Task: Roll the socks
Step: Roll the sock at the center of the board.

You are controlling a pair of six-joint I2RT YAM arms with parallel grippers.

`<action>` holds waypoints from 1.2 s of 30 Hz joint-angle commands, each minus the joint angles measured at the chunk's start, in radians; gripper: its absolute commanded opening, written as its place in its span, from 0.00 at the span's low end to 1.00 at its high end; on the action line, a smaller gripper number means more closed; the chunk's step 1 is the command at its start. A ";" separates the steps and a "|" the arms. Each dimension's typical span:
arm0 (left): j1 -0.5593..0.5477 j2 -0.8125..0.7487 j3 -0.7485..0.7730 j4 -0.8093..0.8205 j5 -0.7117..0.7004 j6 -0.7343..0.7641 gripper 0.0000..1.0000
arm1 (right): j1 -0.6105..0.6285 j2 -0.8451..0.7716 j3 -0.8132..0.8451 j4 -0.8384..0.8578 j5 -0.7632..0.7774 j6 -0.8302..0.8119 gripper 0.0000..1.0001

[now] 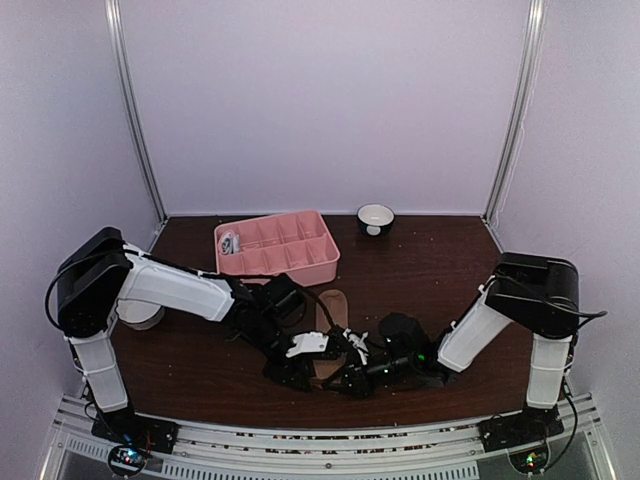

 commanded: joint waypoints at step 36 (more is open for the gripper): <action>0.104 0.354 0.297 -0.382 0.169 -0.151 0.00 | 0.096 -0.388 -0.378 -0.166 0.597 -0.069 0.41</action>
